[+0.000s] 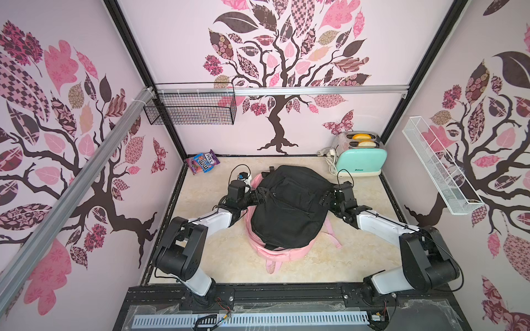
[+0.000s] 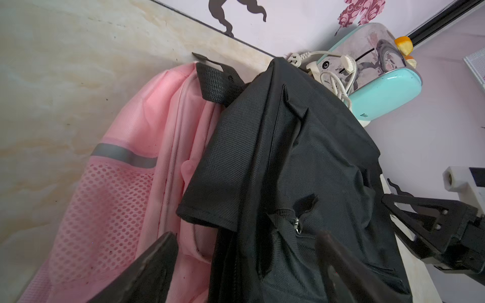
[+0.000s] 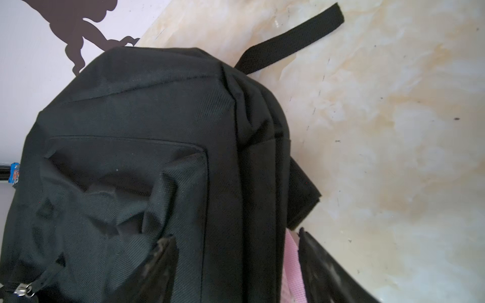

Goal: Zip up the backpack
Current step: Adjust the backpack on the backpack.

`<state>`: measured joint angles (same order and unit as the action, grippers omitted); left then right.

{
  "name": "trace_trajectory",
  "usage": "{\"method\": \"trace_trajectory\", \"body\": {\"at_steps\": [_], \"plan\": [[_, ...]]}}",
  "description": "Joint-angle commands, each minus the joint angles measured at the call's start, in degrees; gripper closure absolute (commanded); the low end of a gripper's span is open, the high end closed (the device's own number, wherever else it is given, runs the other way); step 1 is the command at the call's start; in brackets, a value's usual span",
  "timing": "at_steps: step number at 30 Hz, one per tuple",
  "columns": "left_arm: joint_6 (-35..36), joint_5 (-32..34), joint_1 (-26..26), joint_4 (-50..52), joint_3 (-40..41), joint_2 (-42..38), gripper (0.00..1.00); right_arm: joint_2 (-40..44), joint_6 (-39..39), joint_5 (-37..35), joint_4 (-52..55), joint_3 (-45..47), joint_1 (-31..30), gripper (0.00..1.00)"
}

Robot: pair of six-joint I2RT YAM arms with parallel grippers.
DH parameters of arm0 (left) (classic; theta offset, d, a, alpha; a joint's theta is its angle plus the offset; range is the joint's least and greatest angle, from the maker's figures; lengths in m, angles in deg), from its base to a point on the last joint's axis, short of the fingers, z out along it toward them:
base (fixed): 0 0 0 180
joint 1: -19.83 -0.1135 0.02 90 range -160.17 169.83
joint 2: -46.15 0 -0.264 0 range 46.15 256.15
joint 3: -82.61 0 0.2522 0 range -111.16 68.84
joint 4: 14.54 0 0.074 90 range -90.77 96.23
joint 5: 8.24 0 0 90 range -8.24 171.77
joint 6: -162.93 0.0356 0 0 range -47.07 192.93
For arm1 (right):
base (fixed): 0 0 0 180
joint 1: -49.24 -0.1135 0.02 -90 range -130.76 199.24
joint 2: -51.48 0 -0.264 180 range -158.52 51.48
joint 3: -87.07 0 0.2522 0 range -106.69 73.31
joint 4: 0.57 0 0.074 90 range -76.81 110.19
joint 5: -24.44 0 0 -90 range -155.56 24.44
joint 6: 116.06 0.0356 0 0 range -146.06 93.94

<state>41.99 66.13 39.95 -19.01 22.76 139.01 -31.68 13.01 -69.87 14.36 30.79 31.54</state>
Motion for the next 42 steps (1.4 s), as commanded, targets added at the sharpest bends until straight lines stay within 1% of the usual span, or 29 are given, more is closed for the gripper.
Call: {"method": "trace_trajectory", "body": {"at_steps": [1, 4, 5, 7, 8, 9, 11, 12, 13, 16, 21, 24, 26, 29, 33, 37, 42], "plan": [[-0.92, -2.80, -0.42, -2.58, -1.62, 1.23, 0.17, -1.61, -0.84, 2.26, -2.70, -0.51, 0.21, 0.33], [-1.89, -4.79, -0.59, -4.00, -1.68, 2.34, 0.23, -3.59, -1.14, 3.84, -3.30, -1.49, 0.23, 0.47], [-2.46, -5.83, -0.69, -4.98, -1.64, 2.86, 0.27, -4.36, -1.26, 4.34, -3.41, -1.89, 0.21, 0.53], [-3.80, -8.62, -1.25, -6.22, -2.12, 4.17, 0.40, -5.79, -2.11, 5.49, -2.44, -3.55, 0.21, 0.68], [-4.54, -10.37, -1.62, -7.03, -2.34, 4.86, 0.49, -6.52, -2.75, 6.16, -1.59, -4.69, 0.21, 0.77], [-5.02, -11.81, -1.96, -7.81, -2.48, 5.28, 0.57, -6.95, -3.22, 6.77, -0.99, -5.52, 0.25, 0.82], [-6.76, -14.52, -2.52, -10.45, -2.21, 6.37, 0.83, -7.63, -4.06, 7.66, 0.76, -7.46, 0.22, 0.89], [-7.30, -15.44, -2.66, -11.51, -2.17, 6.65, 0.93, -7.70, -4.41, 8.10, 1.26, -8.08, 0.20, 0.90], [-7.68, -15.93, -2.76, -12.19, -2.16, 6.95, 1.00, -7.66, -4.75, 8.68, 1.70, -8.70, 0.20, 0.92], [-9.11, -16.37, -2.79, -13.22, -1.70, 6.36, 1.00, -7.24, -5.98, 10.77, 3.67, -10.84, 0.20, 1.00], [-11.42, -15.83, -2.05, -14.00, -0.56, 1.63, 1.00, -6.59, -8.20, 14.15, 9.19, -16.37, 0.25, 1.00], [-9.16, -12.01, 0.40, -7.57, -1.37, -3.67, 1.00, -6.75, -9.75, 16.73, 13.37, -21.12, 0.20, 1.00], [-6.75, -8.08, 2.80, -1.33, -2.61, -7.54, 1.00, -6.76, -10.89, 17.75, 16.30, -24.65, 0.16, 1.00], [-6.29, -2.96, 5.11, 5.96, -3.57, -12.27, 1.00, -7.06, -12.28, 18.80, 19.78, -29.33, 0.11, 1.00], [-9.04, 2.26, 6.26, 13.92, -1.71, -17.57, 1.00, -9.38, -13.40, 19.45, 23.52, -34.30, 0.12, 1.00], [-10.00, 7.55, 6.49, 20.92, 1.12, -22.14, 1.00, -13.54, -14.01, 19.57, 25.88, -36.22, 0.13, 1.00], [-10.28, 10.92, 6.44, 24.09, 4.86, -23.62, 1.00, -18.66, -14.29, 18.40, 26.46, -35.93, 0.14, 1.00]]}}
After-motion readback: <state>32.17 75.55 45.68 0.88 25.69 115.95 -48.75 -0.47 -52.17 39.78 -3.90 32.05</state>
